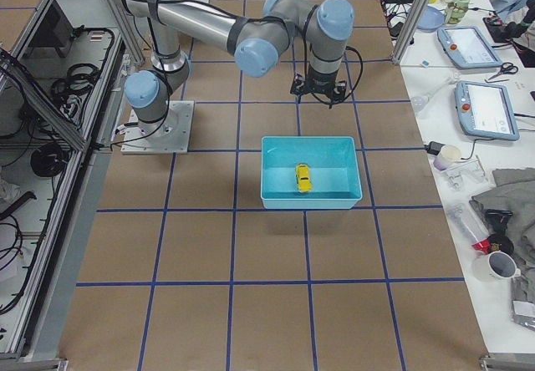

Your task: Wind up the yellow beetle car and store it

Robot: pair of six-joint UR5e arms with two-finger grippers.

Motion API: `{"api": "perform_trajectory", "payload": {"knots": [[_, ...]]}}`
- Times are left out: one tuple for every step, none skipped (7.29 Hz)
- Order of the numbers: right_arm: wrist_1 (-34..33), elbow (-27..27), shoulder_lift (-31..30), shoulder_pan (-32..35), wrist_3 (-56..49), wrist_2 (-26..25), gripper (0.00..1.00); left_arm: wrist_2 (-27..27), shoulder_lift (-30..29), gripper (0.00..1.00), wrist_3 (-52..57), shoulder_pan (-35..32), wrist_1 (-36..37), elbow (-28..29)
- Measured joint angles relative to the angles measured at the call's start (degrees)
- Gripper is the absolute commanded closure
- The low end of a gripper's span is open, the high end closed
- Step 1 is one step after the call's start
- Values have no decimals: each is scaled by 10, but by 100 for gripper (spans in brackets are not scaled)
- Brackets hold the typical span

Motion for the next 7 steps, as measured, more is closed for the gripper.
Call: {"api": "perform_trajectory", "payload": {"knots": [[15,-3,-17,41,90,-3,0,0,0,0,2,-2,0,0],[26,-3,-32,88,184,-5,0,-2,-2,0,5,-1,2,-1],[35,-3,-42,133,288,-7,0,-5,-4,0,7,1,11,-1],[40,-3,-47,172,389,-7,0,-7,-6,0,7,2,25,-2],[40,-3,-48,207,492,-6,0,-7,-7,0,5,4,34,-3],[38,-1,-45,235,607,-5,0,-6,-7,0,8,9,38,-3],[36,1,-42,252,726,-4,0,-7,-7,0,9,13,39,-3]]}}
